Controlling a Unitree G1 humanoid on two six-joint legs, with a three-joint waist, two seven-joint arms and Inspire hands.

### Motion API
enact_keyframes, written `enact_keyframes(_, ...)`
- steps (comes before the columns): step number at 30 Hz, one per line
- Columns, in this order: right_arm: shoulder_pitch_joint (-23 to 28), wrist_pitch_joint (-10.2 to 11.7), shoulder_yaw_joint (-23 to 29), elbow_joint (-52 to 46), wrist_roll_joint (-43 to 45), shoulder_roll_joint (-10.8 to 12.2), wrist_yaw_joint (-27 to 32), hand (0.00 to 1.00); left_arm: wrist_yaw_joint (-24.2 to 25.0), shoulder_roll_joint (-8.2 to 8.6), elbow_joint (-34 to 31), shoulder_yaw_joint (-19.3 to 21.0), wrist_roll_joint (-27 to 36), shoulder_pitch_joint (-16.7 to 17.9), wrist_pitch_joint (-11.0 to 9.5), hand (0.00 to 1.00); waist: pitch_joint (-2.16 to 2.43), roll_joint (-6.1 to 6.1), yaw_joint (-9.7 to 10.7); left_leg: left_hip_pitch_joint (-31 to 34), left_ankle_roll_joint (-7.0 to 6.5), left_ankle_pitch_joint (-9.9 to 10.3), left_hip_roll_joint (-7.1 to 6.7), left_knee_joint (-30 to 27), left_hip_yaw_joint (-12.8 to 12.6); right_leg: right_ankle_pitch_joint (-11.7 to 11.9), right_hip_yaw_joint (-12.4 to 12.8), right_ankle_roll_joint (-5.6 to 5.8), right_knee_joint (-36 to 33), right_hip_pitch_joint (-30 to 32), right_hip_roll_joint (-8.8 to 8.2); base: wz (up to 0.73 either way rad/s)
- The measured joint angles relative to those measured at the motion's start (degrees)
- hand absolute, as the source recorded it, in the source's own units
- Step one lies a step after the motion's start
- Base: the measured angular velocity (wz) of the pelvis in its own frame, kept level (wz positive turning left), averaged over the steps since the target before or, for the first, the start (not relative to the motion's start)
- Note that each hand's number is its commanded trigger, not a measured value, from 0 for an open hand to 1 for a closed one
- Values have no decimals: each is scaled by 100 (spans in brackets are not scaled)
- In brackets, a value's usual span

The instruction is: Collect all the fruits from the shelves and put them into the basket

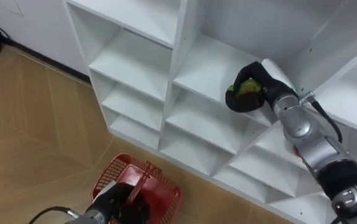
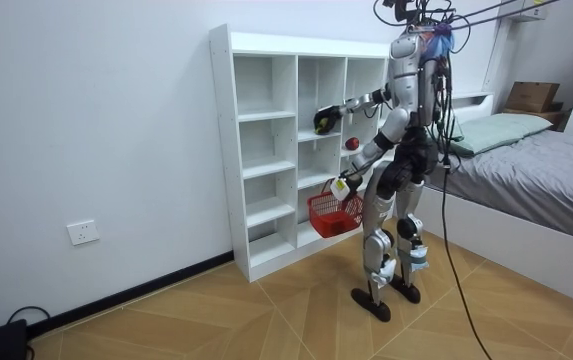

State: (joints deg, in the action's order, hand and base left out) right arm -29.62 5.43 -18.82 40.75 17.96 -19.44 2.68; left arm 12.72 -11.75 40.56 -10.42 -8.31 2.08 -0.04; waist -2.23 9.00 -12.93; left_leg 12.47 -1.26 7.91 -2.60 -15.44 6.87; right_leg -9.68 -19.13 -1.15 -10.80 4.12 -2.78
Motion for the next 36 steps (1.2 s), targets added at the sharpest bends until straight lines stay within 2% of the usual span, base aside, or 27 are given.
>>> enact_keyframes(5, 414, 1, -3, -908, 8, 6, -276, 100, -109, 69, 4, -1, 12, 0, -3, 100, 69, -125, 219, -21, -4, 2, 8, -5, -68, 0, 40, 3, -11, -6, -9, -3)
enact_keyframes(8, 649, -5, -1, -1329, 8, 6, -475, 100, -150, 126, 55, -2, 105, 2, -31, 100, 95, -169, 317, -68, -5, 1, 11, 17, -94, -1, 75, 4, -34, -17, -11, -7)
enact_keyframes(14, 1188, -9, 73, -2232, 253, 6, -549, 100, -226, 228, 104, 12, 190, 101, -38, 100, 111, -234, 363, -217, -7, 3, 81, 83, -289, 1, 191, 3, -95, -48, -7, -17)
enact_keyframes(17, 1289, -13, 126, -2570, 272, 5, -667, 100, -231, 250, 15, 1, 207, 131, -47, 100, 124, -280, 472, -224, -6, 2, 94, 71, -304, 6, 204, -5, -98, -50, -2, -1)
enact_keyframes(23, 1457, -9, 156, -3093, 298, 11, -808, 100, -332, 333, -125, -3, 209, 152, -124, 100, 152, -394, 541, -475, -16, -2, 95, 199, -420, 4, 342, -2, -90, -190, -3, -11)
enact_keyframes(26, 1635, -13, 157, -3160, 291, 46, -912, 100, -414, 334, -125, -38, 212, 159, -136, 100, 151, -413, 552, -652, -18, -2, 95, 280, -501, 0, 471, 6, -87, -294, -7, -14)
enact_keyframes(30, 1960, -17, 188, -3217, 309, 164, -910, 100, -510, 333, -126, -104, 212, 178, -182, 100, 148, -442, 629, -751, -24, 3, 92, 307, -526, -9, 485, 18, -85, -379, -4, -3)
enact_keyframes(33, 2302, -17, 190, -3254, 441, 214, -924, 100, -513, 335, -126, -117, 211, 188, -213, 100, 146, -508, 633, -809, -37, 12, 93, 310, -605, -10, 529, 20, -86, -408, -5, -11)
enact_keyframes(36, 2420, -16, 214, -3253, 494, 252, -965, 100, -500, 337, -127, -118, 214, 199, -248, 100, 157, -569, 663, -879, -46, 20, 93, 320, -669, -14, 641, 27, -87, -437, -8, -14)
